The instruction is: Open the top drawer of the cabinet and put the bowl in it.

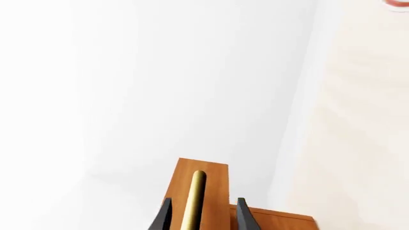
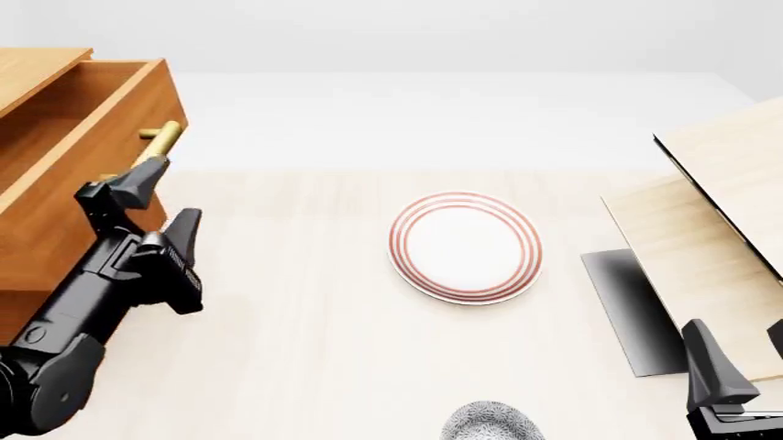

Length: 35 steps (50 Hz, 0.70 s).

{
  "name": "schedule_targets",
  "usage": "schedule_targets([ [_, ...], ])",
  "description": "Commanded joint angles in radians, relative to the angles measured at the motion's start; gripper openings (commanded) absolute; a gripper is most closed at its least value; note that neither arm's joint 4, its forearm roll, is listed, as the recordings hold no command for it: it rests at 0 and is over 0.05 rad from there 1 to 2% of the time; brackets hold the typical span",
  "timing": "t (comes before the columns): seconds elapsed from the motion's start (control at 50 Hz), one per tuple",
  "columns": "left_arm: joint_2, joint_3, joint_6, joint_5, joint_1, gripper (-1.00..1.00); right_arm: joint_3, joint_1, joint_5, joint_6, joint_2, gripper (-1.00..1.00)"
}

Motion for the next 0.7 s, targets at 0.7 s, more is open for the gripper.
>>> schedule_targets([
  [0.7,-0.442,-0.261,-0.534,0.905,-0.061,1.0,0.001,0.0,0.0,0.0,-0.001,1.0],
])
